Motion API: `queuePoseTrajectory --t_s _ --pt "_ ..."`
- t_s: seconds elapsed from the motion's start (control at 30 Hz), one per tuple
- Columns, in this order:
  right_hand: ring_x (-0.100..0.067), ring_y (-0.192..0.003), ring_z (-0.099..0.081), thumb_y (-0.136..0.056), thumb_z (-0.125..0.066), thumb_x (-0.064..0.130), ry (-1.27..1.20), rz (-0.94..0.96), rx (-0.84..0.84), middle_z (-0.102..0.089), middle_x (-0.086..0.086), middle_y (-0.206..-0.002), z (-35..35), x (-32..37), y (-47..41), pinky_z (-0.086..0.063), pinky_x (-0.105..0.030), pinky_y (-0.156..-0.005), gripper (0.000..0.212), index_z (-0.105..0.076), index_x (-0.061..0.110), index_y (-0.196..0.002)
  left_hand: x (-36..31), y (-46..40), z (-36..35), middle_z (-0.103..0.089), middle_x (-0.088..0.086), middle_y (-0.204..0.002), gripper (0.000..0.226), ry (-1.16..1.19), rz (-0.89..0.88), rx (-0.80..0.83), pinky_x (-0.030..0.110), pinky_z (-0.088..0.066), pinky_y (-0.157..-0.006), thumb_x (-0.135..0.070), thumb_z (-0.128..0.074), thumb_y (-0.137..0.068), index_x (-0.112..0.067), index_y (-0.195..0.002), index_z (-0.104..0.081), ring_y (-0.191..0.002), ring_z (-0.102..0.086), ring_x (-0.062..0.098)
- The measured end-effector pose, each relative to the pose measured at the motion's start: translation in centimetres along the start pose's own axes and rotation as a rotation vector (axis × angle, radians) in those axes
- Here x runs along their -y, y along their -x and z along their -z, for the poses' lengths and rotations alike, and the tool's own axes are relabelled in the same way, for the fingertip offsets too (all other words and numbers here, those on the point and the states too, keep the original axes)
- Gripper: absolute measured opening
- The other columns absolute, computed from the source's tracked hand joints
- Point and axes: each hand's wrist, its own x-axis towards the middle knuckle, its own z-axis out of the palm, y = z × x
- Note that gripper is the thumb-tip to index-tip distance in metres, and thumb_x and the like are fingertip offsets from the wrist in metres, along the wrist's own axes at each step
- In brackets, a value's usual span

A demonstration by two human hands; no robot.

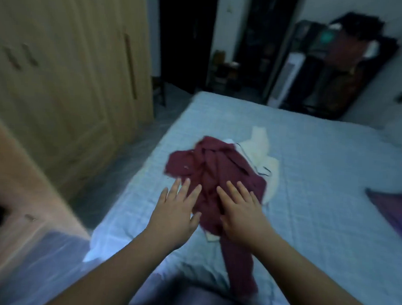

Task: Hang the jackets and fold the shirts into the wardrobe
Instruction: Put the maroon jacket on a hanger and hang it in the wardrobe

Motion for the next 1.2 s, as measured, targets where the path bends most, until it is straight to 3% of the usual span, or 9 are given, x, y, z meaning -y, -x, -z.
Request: queuePoseTrajectory --t_s 0.13,0.23,0.33,0.4,0.6,0.83,1.2 --pt "-0.031 -0.152 -0.005 -0.088 -0.04 0.041 0.005 -0.149 0.039 -0.01 -0.004 -0.165 -0.2 -7.2 5.0 -0.014 -0.051 -0.12 0.074 -0.014 0.031 -0.156 -6.5 -2.7 -1.6 -0.014 0.006 -0.164 0.077 -0.002 -0.125 0.075 0.05 -0.016 -0.12 -0.058 -0.01 -0.084 -0.033 -0.156 -0.017 -0.151 -0.009 0.03" --pt "-0.033 -0.151 -0.01 -0.086 -0.04 0.041 -0.014 -0.189 0.039 -0.014 -0.006 -0.164 -0.8 -9.5 5.1 -0.019 -0.053 -0.119 0.074 -0.017 0.03 -0.156 -7.7 -4.7 -2.3 -0.036 0.011 -0.156 0.071 0.004 -0.127 0.105 0.053 -0.033 -0.112 -0.055 -0.027 -0.086 -0.028 -0.15 -0.038 -0.144 -0.032 0.035" --pt "-0.035 -0.148 -0.021 -0.084 -0.049 0.04 -0.03 -0.196 0.039 -0.026 -0.008 -0.161 -2.0 -10.2 3.4 -0.03 -0.054 -0.114 0.074 -0.028 0.027 -0.154 -6.7 -6.8 -3.4 -0.044 0.014 -0.151 0.069 -0.01 -0.106 0.115 0.054 -0.041 -0.105 -0.053 -0.034 -0.085 -0.024 -0.147 -0.044 -0.139 -0.04 0.038" --pt "-0.035 -0.146 -0.026 -0.081 -0.052 0.041 -0.033 -0.189 0.057 -0.031 -0.008 -0.159 -3.0 -10.3 1.8 -0.034 -0.053 -0.112 0.075 -0.032 0.027 -0.152 -5.7 -8.1 -4.1 -0.042 0.014 -0.152 0.07 -0.015 -0.096 0.118 0.054 -0.039 -0.106 -0.054 -0.031 -0.086 -0.024 -0.148 -0.042 -0.14 -0.038 0.039" --pt "-0.031 -0.15 -0.014 -0.086 -0.047 0.039 -0.059 -0.171 0.072 -0.021 -0.004 -0.163 -4.2 -12.5 -6.2 -0.024 -0.05 -0.118 0.074 -0.023 0.029 -0.155 -2.8 -16.0 -5.7 -0.025 0.011 -0.161 0.076 0.03 -0.089 0.138 0.051 -0.026 -0.116 -0.058 -0.02 -0.084 -0.028 -0.154 -0.026 -0.149 -0.02 0.035" --pt "-0.03 -0.15 -0.016 -0.086 -0.05 0.038 -0.084 -0.244 0.092 -0.023 -0.003 -0.162 -5.0 -16.2 -15.2 -0.026 -0.05 -0.117 0.073 -0.024 0.028 -0.154 -1.8 -27.8 -7.2 -0.006 0.006 -0.165 0.071 0.073 -0.17 0.162 0.047 -0.012 -0.121 -0.051 -0.039 -0.096 -0.031 -0.156 -0.008 -0.151 -0.003 0.029" --pt "-0.027 -0.15 -0.014 -0.092 -0.049 0.035 -0.193 -0.426 0.23 -0.02 -0.004 -0.163 -10.0 -25.2 -20.4 -0.019 -0.041 -0.121 0.07 -0.02 0.025 -0.156 -4.1 -40.2 -12.8 -0.005 0.009 -0.165 0.072 0.062 -0.262 0.342 0.046 -0.016 -0.121 -0.049 -0.04 -0.096 -0.029 -0.157 -0.006 -0.151 -0.004 0.031"
